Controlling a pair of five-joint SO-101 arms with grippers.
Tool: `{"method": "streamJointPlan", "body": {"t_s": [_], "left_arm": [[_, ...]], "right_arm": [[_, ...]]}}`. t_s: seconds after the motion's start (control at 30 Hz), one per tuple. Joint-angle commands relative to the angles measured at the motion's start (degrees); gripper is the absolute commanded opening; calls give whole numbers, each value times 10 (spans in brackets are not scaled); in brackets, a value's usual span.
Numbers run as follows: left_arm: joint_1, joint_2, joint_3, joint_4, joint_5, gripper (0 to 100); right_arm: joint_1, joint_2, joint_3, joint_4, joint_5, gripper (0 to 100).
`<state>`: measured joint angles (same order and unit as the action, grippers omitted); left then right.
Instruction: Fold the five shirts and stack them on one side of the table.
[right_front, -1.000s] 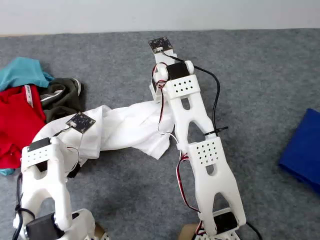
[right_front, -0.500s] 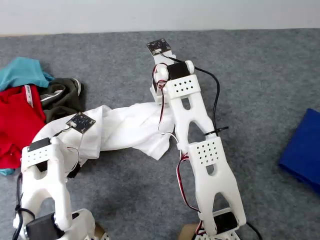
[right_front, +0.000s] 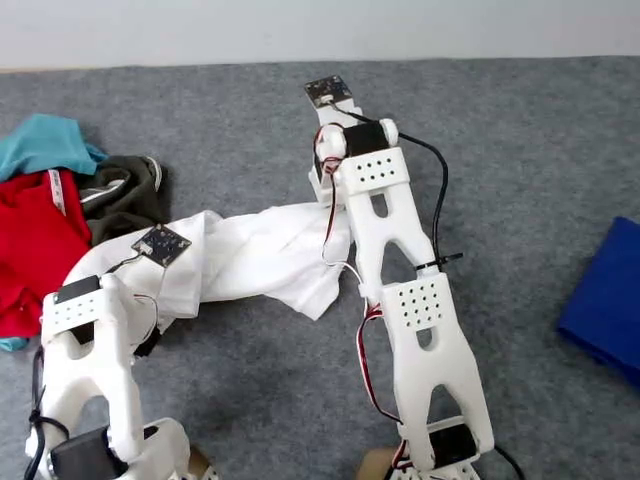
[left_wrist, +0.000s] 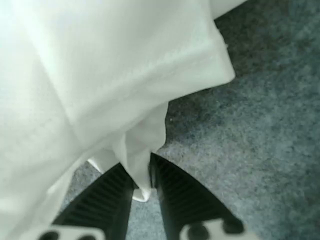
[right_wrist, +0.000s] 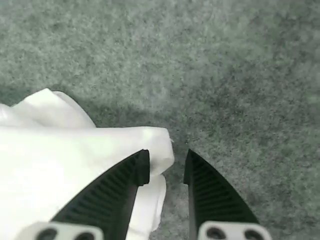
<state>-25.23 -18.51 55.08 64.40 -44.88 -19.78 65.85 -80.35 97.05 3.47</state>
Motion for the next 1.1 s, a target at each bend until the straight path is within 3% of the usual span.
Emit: {"method": "streamJointPlan", "body": {"t_s": [0.0, 0.3, 0.63, 0.87, 1.07], "left_arm": [[-1, -3, -1, -8, 2, 5], [-1, -3, -1, -9, 2, 5], [0, -3, -1, -9, 2, 5], [-1, -8, -5, -6, 4, 5], [2, -9, -69, 40, 76, 5]], "right_arm": [[6, -21, -25, -22, 3, 128], [3, 15, -28, -32, 3, 126], [2, 16, -25, -29, 11, 11], [16, -17, -54, -3, 40, 10], [46, -73, -100, 41, 64, 10]]}}
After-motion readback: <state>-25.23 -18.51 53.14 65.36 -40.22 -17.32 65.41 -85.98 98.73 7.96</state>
